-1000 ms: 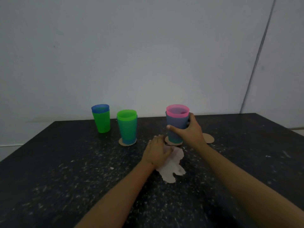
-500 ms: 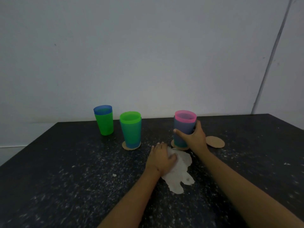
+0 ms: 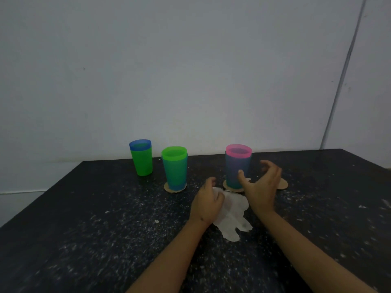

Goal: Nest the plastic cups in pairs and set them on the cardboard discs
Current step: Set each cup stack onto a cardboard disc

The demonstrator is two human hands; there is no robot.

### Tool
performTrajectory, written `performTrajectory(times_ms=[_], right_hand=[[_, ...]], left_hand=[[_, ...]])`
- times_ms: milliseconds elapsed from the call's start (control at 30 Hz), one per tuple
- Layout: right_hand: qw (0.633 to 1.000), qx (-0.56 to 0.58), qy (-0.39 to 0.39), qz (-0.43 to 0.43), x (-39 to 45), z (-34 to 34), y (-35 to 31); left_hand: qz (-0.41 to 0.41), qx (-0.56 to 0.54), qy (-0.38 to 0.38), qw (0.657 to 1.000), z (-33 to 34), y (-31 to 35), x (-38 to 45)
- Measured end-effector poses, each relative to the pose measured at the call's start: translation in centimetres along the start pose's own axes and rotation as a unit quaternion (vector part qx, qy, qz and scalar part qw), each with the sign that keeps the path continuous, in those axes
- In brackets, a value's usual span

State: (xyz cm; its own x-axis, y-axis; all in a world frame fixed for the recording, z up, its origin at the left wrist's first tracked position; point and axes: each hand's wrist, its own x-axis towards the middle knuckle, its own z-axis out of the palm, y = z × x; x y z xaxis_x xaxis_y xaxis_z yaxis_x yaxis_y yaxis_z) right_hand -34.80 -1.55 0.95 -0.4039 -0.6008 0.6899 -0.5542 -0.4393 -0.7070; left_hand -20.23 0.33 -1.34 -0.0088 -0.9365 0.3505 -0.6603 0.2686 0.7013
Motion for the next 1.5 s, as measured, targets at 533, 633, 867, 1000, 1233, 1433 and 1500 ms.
performTrajectory(times_ms=[533, 633, 867, 1000, 1233, 1433, 1500], right_hand=[[0.968, 0.184, -0.142, -0.094, -7.1, 7.9, -14.5], [0.961, 0.198, -0.161, -0.107, -8.8, 11.3, -16.0], [0.96, 0.117, -0.213, -0.142, -9.7, 19.3, -16.6], [0.965, 0.059, -0.229, -0.112, -10.0, 23.0, -16.0], [0.982, 0.034, -0.171, -0.071, -9.6, 26.8, -14.7], [0.978, 0.07, -0.197, 0.001, -8.6, 29.7, -13.9], [0.969, 0.113, -0.219, 0.018, -8.4, 30.2, -13.7]], left_hand=[[0.026, 0.015, 0.204, 0.978, -19.4, -6.2, -3.1], [-0.017, 0.032, 0.207, 0.978, -21.5, -9.8, -4.0], [-0.115, 0.065, 0.179, 0.975, -21.4, -15.9, -3.1], [-0.157, 0.058, 0.191, 0.967, -20.5, -16.4, 0.3], [-0.188, 0.053, 0.156, 0.968, -18.6, -18.5, 2.1], [-0.165, 0.041, 0.18, 0.969, -18.2, -19.1, 2.4], [-0.162, 0.024, 0.189, 0.968, -18.3, -19.3, 2.4]])
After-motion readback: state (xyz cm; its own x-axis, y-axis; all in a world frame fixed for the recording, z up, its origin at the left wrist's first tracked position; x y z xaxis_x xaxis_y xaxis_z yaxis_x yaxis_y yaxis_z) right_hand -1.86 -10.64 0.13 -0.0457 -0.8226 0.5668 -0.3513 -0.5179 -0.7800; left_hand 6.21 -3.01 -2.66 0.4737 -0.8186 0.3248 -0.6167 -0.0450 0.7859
